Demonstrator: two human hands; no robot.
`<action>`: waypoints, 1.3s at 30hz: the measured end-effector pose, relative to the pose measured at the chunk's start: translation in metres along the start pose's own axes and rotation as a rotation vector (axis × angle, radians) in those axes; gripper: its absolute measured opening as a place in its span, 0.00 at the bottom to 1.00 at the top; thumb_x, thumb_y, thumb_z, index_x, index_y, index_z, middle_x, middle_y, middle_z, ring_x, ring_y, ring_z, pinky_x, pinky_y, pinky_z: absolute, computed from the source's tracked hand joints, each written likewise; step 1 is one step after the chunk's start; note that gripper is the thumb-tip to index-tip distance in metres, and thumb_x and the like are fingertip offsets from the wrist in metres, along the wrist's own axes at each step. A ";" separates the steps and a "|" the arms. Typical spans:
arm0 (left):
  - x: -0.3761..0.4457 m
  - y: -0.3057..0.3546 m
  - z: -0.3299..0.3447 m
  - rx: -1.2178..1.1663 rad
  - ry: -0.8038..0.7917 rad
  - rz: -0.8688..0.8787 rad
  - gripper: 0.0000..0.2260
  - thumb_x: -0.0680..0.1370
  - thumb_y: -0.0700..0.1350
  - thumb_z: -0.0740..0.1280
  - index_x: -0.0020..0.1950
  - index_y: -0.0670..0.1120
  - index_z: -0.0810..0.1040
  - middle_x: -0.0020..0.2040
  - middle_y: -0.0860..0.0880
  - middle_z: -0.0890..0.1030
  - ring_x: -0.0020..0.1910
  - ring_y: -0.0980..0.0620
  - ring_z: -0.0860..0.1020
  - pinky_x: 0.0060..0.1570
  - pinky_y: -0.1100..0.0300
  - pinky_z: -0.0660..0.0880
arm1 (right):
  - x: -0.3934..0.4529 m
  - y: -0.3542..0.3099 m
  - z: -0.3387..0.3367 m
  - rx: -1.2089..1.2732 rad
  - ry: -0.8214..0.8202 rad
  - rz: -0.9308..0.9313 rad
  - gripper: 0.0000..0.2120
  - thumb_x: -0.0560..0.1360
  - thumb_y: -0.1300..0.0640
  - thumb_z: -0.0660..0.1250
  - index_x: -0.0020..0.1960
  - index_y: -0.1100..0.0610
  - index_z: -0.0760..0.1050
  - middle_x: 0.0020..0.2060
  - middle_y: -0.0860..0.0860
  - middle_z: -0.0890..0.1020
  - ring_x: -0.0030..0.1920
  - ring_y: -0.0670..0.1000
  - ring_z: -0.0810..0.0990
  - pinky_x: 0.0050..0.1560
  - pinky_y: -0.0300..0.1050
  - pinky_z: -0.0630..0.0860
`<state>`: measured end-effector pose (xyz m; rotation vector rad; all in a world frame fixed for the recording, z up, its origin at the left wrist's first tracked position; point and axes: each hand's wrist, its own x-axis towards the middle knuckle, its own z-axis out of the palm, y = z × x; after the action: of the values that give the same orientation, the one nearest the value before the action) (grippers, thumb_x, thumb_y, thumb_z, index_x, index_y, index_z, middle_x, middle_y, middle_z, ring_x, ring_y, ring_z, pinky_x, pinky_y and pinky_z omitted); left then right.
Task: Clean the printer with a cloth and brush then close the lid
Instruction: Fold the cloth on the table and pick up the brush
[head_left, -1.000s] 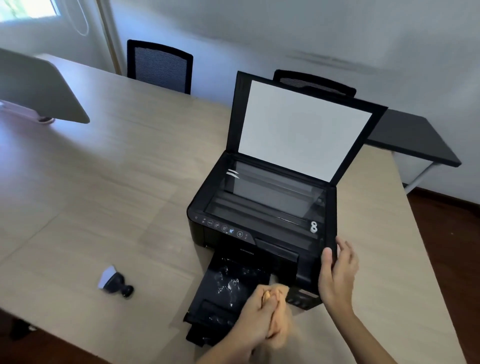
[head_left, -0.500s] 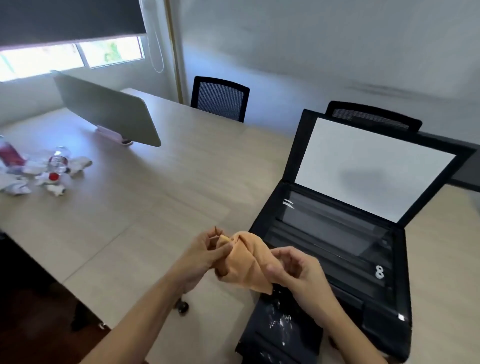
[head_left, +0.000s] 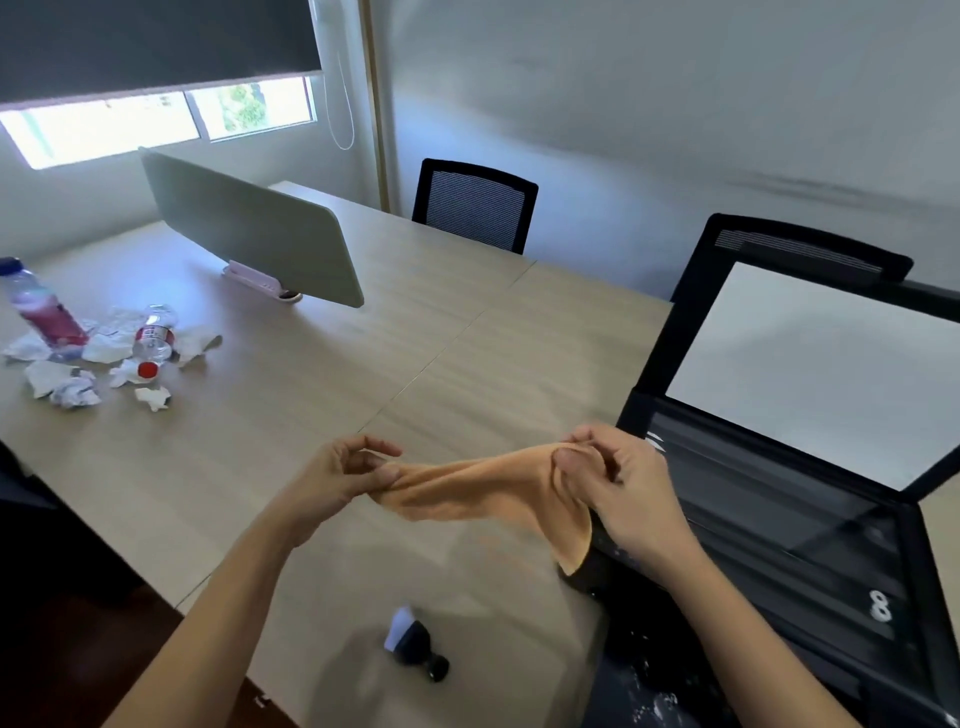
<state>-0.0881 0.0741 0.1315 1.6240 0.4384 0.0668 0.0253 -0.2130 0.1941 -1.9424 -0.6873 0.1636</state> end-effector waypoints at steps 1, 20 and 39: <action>0.005 0.000 -0.008 0.095 -0.046 -0.017 0.12 0.70 0.36 0.73 0.51 0.48 0.80 0.40 0.46 0.82 0.39 0.53 0.80 0.47 0.58 0.75 | 0.007 -0.007 0.006 -0.027 -0.037 -0.030 0.05 0.72 0.59 0.70 0.41 0.50 0.79 0.34 0.44 0.82 0.35 0.42 0.77 0.38 0.34 0.72; 0.068 -0.004 -0.057 -0.400 -0.108 0.130 0.20 0.67 0.40 0.75 0.58 0.45 0.81 0.54 0.50 0.84 0.54 0.58 0.80 0.53 0.68 0.77 | 0.071 0.002 0.040 -0.559 -0.202 -0.005 0.11 0.68 0.58 0.75 0.50 0.55 0.82 0.36 0.48 0.80 0.40 0.49 0.77 0.39 0.32 0.65; 0.064 -0.153 -0.047 0.155 -0.049 -0.232 0.26 0.69 0.21 0.60 0.61 0.43 0.76 0.50 0.47 0.79 0.48 0.51 0.76 0.38 0.74 0.75 | 0.010 0.148 0.153 -0.726 -0.507 0.560 0.15 0.74 0.58 0.64 0.60 0.57 0.69 0.57 0.56 0.77 0.58 0.58 0.76 0.56 0.49 0.74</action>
<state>-0.0797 0.1445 -0.0260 1.7114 0.6032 -0.1848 0.0304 -0.1334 -0.0035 -2.8073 -0.5368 0.8764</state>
